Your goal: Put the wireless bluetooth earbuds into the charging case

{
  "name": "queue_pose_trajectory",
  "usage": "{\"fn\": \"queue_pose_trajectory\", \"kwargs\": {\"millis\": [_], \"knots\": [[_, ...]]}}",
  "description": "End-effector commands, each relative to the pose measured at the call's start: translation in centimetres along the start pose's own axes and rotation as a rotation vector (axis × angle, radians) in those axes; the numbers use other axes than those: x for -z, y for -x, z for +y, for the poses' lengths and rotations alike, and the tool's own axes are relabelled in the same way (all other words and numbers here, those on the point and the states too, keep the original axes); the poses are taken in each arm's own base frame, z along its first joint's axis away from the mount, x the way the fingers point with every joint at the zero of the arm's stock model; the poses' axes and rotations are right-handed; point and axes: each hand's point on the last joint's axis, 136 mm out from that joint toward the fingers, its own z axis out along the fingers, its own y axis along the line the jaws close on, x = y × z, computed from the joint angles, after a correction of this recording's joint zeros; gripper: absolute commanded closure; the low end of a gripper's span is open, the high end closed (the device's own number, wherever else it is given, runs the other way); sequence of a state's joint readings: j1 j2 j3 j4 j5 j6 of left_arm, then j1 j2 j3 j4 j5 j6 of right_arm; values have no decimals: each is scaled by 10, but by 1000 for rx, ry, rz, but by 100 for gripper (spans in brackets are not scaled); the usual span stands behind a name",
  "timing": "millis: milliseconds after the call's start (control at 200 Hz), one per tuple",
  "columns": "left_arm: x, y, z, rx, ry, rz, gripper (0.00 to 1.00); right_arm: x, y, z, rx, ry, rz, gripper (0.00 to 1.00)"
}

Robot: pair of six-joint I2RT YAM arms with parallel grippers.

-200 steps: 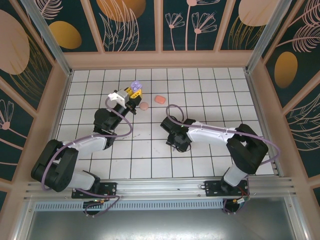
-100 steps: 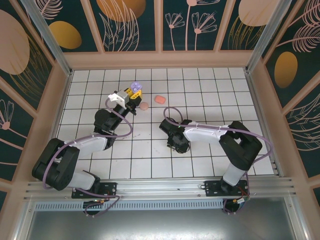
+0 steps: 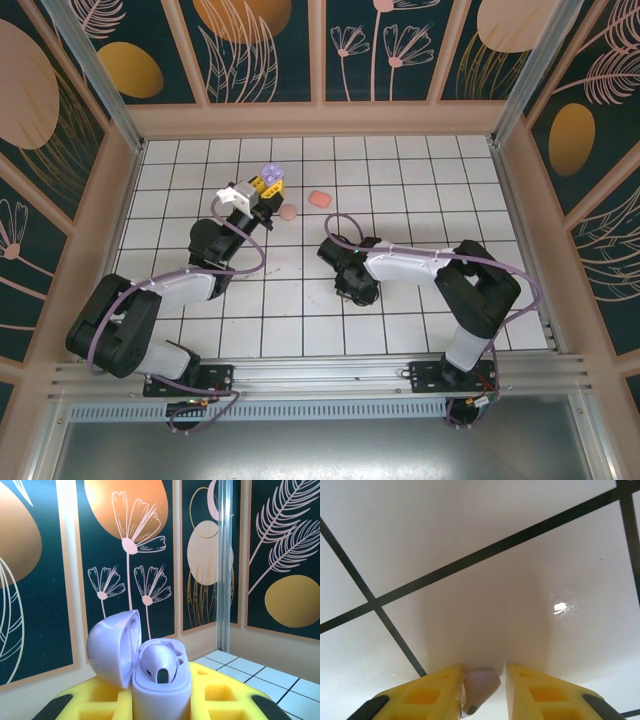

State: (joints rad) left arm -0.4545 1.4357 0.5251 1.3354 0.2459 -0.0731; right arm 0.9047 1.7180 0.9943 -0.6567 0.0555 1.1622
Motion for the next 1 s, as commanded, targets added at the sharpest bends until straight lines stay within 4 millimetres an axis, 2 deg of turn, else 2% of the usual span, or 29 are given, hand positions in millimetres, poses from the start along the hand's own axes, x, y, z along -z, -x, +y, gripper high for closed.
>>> {"fn": "queue_pose_trajectory", "kwargs": {"millis": [0,315,530,651,801,996], "knots": [[1,5,-3,9,-10,-30,100,-6,3,14,8,33,5,74],[-2,5,-3,16,-17,-29,100,-3,1,21,1,72,12,78],[-5,7,-4,17,-25,-22,100,12,14,24,4,122,-70,86],[-6,10,-6,15,-35,-25,100,33,30,30,14,174,-159,86],[-6,13,-9,3,-57,-25,100,69,54,41,36,261,-284,86],[-7,20,-22,-42,-127,-23,100,143,101,63,81,432,-490,86]]}}
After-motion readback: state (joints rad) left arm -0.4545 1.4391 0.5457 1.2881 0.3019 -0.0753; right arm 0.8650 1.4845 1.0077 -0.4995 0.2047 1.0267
